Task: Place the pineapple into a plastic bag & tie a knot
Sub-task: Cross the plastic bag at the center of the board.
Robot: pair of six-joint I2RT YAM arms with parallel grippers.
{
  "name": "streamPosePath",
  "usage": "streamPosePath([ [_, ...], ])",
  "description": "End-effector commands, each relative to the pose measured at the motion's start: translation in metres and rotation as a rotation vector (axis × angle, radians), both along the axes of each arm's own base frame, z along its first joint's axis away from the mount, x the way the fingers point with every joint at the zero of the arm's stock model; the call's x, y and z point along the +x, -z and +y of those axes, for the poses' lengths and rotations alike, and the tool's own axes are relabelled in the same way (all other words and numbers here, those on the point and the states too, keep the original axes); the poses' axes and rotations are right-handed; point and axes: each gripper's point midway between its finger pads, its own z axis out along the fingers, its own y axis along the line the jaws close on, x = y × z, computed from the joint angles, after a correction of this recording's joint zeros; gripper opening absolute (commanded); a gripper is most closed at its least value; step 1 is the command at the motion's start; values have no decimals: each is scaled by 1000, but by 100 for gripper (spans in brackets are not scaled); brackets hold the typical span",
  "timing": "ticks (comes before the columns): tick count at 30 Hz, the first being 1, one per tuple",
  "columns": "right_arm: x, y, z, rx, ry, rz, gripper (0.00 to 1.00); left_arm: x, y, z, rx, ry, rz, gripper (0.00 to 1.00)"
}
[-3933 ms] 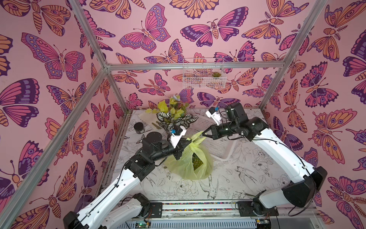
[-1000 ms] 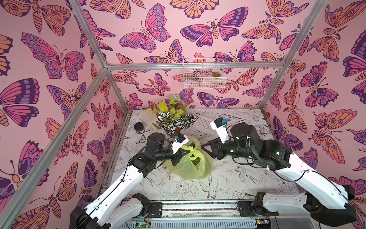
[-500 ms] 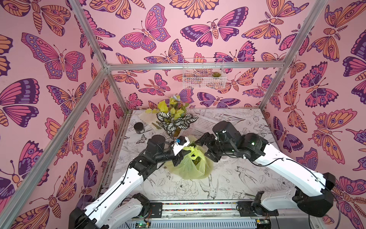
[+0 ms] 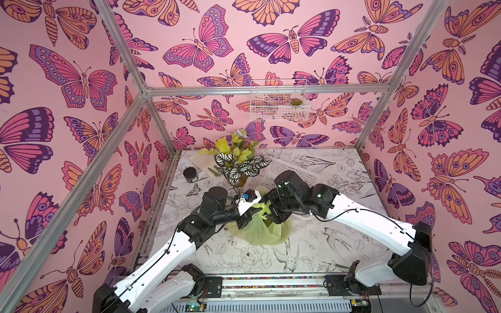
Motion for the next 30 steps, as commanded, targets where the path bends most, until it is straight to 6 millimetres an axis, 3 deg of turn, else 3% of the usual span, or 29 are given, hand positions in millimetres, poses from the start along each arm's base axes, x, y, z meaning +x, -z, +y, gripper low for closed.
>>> streamPosePath([
  [1,7,11,-7,-25,48,5,66,-3,1,0,-2,12,-26,0],
  [4,10,14,-13,-48,44,-2,64,-4,1,0,-1,14,-27,0],
  [9,13,19,-14,-63,37,-1,53,-4,0,-1,-1,25,-31,0],
  [21,22,23,0,-24,15,-16,1,-11,-7,-1,-35,26,-3,0],
  [22,23,23,-1,-20,18,-23,0,-14,-8,1,-38,25,1,0],
  [23,23,23,-2,-16,19,-31,0,-17,-8,4,-37,19,11,2],
  [24,24,23,-3,-14,20,-34,0,-19,-10,6,-35,13,18,11],
  [27,25,23,-7,-11,28,-47,0,-34,-27,18,-32,3,20,46],
  [30,25,21,-10,-14,24,-56,0,-41,-51,35,-35,-63,5,57],
])
